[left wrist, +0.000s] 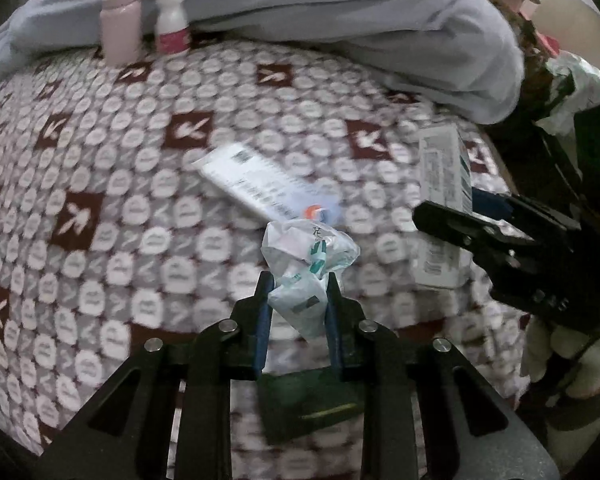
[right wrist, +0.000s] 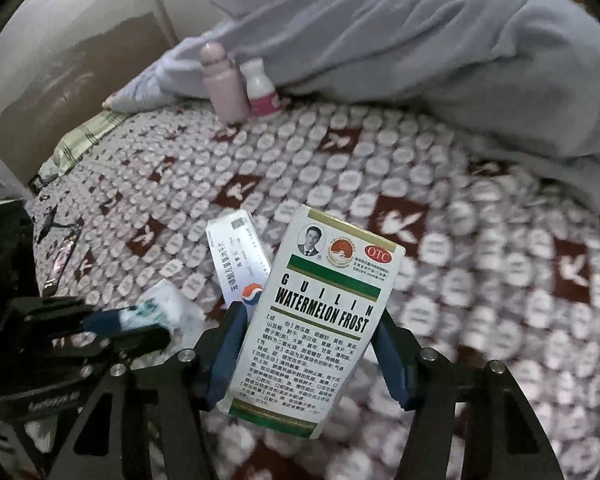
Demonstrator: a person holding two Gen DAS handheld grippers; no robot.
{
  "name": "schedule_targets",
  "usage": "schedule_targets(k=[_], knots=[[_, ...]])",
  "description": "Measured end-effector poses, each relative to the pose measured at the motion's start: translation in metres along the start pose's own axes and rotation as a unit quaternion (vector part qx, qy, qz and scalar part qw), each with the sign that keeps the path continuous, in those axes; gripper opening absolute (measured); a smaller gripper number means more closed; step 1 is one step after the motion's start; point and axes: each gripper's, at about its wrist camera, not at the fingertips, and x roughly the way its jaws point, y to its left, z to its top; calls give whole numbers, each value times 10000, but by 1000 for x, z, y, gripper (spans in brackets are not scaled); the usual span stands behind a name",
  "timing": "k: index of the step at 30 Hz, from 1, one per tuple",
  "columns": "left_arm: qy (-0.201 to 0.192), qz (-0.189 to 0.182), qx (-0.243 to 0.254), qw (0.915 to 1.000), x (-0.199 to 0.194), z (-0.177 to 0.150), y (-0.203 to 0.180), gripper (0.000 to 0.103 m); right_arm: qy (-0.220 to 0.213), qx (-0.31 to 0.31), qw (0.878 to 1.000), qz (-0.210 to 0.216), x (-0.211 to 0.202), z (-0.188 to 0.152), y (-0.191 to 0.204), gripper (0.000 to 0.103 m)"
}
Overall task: Collect trash
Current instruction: 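Grasp the clear plastic wrapper with the left gripper while the right grasps the Watermelon Frost box, then carry the wrapper and box over the white bucket and open both grippers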
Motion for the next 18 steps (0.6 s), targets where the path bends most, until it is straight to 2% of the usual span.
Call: schedule_targets(k=[5, 18], knots=[[-85, -178, 304, 9993, -2, 7, -44, 21, -188, 60, 9995, -243, -38, -16, -24, 60], [-16, -686, 1175, 9907, 17, 14, -176, 21, -522, 947, 9882, -1088, -127, -78, -129, 60]])
